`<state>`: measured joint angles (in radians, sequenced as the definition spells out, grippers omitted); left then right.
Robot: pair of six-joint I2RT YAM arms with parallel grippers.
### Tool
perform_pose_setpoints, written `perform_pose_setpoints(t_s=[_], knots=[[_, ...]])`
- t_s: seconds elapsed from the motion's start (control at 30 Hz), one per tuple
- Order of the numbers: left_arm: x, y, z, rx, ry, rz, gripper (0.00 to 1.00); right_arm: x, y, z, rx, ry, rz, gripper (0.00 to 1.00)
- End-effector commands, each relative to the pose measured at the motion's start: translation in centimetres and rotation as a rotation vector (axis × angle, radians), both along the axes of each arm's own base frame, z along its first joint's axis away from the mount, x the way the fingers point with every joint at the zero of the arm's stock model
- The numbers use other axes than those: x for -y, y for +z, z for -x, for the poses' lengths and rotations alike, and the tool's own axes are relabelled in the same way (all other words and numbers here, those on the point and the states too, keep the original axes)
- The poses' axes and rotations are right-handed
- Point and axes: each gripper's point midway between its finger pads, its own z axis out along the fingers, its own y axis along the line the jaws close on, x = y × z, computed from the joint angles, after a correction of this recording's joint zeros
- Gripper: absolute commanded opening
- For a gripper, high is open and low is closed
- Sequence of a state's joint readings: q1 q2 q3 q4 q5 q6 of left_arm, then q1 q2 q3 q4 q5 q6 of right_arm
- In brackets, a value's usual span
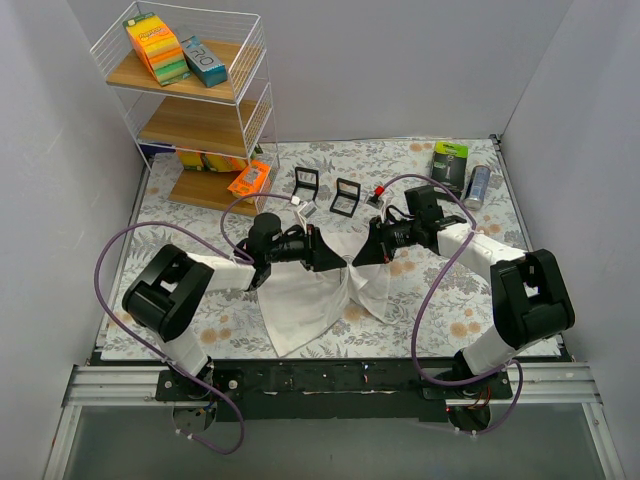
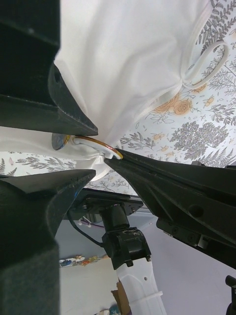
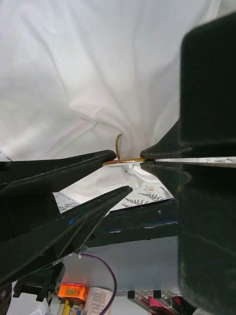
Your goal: Remove the brooch from the garment
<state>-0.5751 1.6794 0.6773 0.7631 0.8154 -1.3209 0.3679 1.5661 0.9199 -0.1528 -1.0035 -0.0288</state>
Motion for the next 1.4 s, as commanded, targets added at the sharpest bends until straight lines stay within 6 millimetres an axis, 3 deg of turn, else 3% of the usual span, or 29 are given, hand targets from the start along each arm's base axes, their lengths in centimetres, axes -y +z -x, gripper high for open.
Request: perform_pose_setpoints(t_s=[0.0, 0.47, 0.7, 1.13, 1.37], knots=[[0.5, 1.0, -0.5, 0.026, -0.016, 0.016, 0.31, -0.4, 1.7, -1.4, 0.069, -0.022, -0.017, 0.01], [1.6, 0.2, -0.8, 0.045, -0.015, -0.014, 0.26, -0.3, 1.6, -1.0, 0.047, -0.038, -0.018, 0.01], [1.6, -0.5, -1.3, 0.030, 0.013, -0.044, 0.11, -0.3, 1.7, -0.9, 0.048, -0.035, -0.020, 0.01], [2.3, -0.8, -2.9, -0.033, 0.090, -0.057, 0.18, -0.7, 2.0, -0.7, 0.041, -0.039, -0.025, 0.01], [2.1, -2.5, -4.4, -0.084, 0.169, -0.144, 0.17, -0.8, 2.2, -0.7, 0.048, -0.043, -0.023, 0.01]])
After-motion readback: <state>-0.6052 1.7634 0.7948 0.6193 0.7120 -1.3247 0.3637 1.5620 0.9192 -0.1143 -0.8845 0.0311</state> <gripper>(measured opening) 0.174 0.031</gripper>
